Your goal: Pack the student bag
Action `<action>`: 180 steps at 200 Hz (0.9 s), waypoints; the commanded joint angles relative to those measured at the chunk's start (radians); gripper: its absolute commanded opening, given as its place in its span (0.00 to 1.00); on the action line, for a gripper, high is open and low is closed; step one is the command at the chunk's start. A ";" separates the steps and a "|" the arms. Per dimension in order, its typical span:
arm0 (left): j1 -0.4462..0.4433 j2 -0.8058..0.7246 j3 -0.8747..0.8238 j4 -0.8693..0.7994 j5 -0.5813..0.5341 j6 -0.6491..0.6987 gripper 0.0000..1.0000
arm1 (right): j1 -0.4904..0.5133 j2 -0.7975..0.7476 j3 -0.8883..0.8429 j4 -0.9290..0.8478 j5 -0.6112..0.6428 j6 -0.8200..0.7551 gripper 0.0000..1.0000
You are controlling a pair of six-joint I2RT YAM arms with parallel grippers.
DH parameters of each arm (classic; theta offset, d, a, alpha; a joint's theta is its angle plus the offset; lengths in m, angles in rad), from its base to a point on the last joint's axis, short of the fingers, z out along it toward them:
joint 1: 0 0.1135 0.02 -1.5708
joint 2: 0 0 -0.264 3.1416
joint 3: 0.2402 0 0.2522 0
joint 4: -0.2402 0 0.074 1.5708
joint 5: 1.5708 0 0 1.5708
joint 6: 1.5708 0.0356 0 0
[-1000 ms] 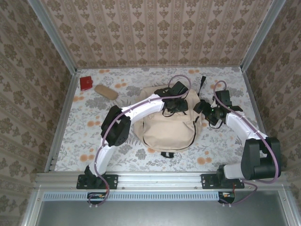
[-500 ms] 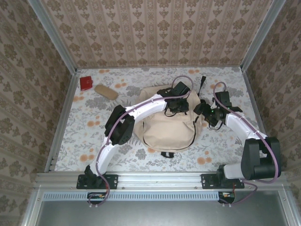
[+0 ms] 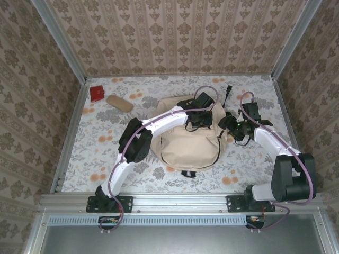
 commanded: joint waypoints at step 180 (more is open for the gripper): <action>0.042 -0.210 -0.190 0.090 0.062 0.125 0.00 | 0.072 0.342 0.219 -0.005 -0.175 -0.075 0.17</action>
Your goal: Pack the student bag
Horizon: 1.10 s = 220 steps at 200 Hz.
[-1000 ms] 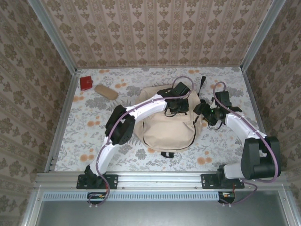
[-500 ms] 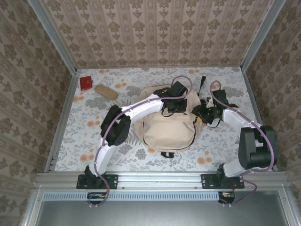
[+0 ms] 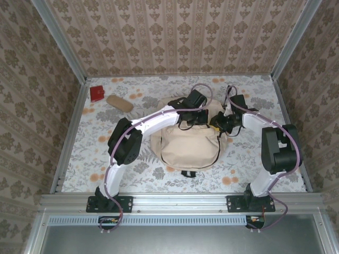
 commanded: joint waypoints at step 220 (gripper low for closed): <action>0.182 -0.439 -0.433 -0.228 -0.429 0.112 0.00 | 0.006 -0.057 -0.027 -0.132 0.294 -0.011 0.00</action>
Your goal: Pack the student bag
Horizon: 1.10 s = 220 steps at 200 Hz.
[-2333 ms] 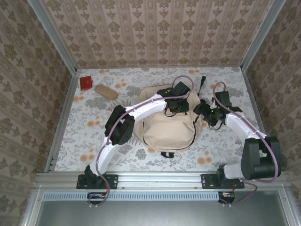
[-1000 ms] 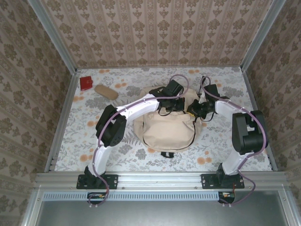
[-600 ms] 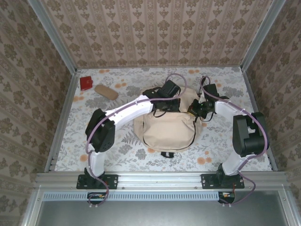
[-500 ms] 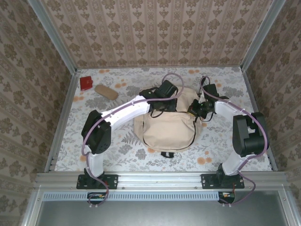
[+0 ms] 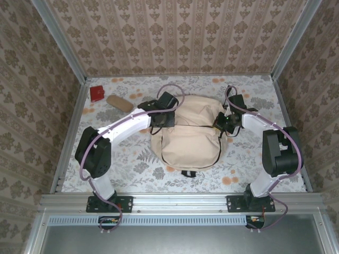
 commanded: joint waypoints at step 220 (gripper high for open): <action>0.559 0.096 0.018 0.027 0.061 -0.018 0.98 | 0.027 -0.330 -0.047 -0.121 0.073 -0.090 0.99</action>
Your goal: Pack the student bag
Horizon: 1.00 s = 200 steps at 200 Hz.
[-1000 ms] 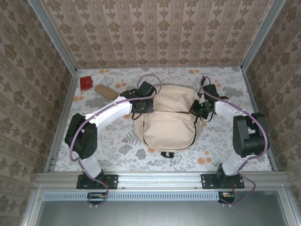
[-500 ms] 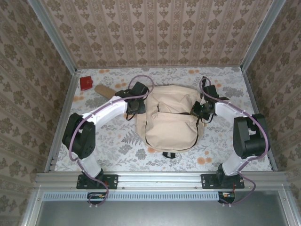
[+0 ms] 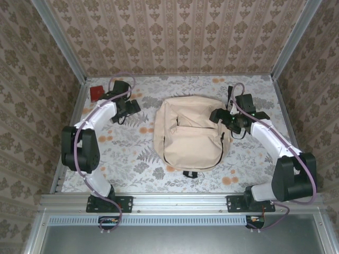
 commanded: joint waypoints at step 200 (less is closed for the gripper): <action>0.129 0.533 0.491 -0.060 0.018 0.146 0.99 | 0.051 -0.046 -0.010 -0.055 -0.039 -0.001 0.99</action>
